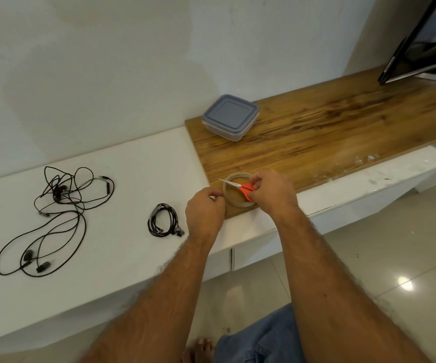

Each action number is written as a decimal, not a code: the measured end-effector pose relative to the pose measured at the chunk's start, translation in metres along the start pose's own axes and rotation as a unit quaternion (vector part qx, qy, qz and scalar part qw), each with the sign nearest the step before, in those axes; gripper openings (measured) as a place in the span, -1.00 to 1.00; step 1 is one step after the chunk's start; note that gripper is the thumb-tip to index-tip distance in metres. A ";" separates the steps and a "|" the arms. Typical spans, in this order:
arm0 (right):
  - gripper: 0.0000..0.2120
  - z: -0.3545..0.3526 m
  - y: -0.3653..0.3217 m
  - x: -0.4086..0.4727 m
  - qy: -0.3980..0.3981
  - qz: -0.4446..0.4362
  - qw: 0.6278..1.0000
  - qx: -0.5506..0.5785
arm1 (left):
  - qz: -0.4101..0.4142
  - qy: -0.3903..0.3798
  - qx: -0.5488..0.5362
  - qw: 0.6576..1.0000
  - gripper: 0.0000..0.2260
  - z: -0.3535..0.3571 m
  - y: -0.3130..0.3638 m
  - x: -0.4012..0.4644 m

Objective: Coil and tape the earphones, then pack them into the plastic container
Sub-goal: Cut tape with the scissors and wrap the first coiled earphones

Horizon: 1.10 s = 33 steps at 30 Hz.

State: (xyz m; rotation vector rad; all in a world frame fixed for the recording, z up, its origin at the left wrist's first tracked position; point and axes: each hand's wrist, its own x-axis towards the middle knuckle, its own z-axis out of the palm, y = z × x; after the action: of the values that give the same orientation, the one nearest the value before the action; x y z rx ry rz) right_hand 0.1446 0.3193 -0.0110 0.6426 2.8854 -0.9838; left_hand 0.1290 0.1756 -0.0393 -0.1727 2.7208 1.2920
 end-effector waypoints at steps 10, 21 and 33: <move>-0.80 -0.003 -0.001 0.000 -0.021 0.005 1.000 0.002 | -0.048 0.013 -0.042 0.998 -0.80 0.003 -0.004 0.004; -0.69 -0.002 -0.001 0.000 -0.053 0.003 0.999 0.010 | -0.045 0.031 -0.058 0.997 -0.79 -0.003 -0.012 0.000; -0.76 0.012 -0.019 -0.003 0.019 0.029 0.999 -0.023 | -0.065 0.004 -0.042 0.997 -0.77 -0.039 -0.018 -0.011</move>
State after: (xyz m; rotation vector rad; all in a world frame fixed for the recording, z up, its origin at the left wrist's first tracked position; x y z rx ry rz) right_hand 0.1385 0.2975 -0.0089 0.7454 2.8944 -0.9045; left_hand 0.1398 0.1344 -0.0269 -0.3567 2.6154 1.3708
